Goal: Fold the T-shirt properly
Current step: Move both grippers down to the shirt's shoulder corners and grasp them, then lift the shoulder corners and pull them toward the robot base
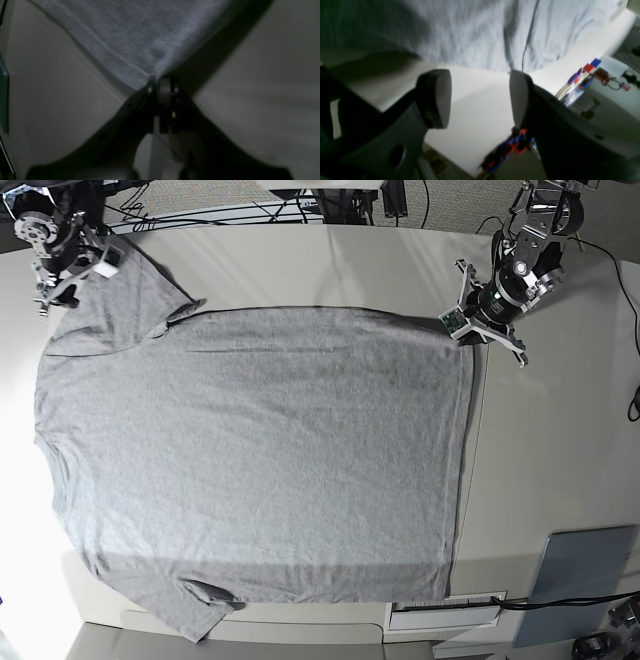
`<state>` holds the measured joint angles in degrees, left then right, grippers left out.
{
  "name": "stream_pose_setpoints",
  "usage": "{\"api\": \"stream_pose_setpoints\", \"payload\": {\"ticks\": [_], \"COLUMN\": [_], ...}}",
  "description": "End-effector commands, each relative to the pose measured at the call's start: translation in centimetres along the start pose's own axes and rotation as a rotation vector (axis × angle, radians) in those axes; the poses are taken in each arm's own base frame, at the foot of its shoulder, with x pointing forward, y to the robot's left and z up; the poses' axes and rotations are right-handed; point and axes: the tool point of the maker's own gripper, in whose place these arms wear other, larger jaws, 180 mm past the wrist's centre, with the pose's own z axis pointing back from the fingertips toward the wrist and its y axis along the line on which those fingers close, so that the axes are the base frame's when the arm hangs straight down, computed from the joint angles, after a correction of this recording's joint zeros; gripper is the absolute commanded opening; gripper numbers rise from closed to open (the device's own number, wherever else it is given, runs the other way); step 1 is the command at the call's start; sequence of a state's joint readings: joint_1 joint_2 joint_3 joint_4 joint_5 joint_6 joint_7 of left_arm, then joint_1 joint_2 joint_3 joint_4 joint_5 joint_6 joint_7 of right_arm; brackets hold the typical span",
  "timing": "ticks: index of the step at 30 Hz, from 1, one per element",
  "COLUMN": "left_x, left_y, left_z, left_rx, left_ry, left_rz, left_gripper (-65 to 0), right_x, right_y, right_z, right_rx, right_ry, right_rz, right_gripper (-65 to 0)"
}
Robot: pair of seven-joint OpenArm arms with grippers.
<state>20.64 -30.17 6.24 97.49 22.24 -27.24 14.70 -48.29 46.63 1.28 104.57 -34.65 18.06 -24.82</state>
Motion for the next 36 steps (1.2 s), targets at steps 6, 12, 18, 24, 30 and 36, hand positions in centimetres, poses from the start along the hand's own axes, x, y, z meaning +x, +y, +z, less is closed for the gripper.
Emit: {"api": "stream_pose_setpoints", "payload": {"ticks": [6,12,18,24,30,36], "left_x": [-1.9,-2.0,-2.1,-2.1,-2.1,-2.1], "left_y": [-2.5,-2.1,-2.0,-2.0,-2.0,-2.1], "left_z": [0.1,0.1,0.1,0.1,0.1,0.1], "left_rx": [-0.097,-0.071,-0.069,-0.069,-0.069,-0.069], "left_ry": [0.079,0.083,0.090,0.089,0.089,0.089], "left_rz": [-0.015,-0.007,-0.007,-0.006,-0.007,-0.006], "left_gripper": [-65.0,-65.0,-65.0,-65.0,-65.0,-65.0], "right_x": [0.2,2.3,3.8,4.3,3.7,2.3], "right_y": [-0.2,-1.6,-1.8,-0.8,-0.1,0.5], "right_z": [-1.8,-2.8,-3.2,-3.5,-3.8,-4.0], "right_rx": [-0.006,-0.037,-0.008,0.048,0.075,0.091], "right_ry": [0.028,-0.014,-0.066,-0.101,-0.089,-0.026], "right_rz": [0.045,0.037,-0.020,-0.023,-0.016,-0.011], "right_gripper": [-28.9,-28.9,-28.9,-29.0,-50.9,-65.0]}}
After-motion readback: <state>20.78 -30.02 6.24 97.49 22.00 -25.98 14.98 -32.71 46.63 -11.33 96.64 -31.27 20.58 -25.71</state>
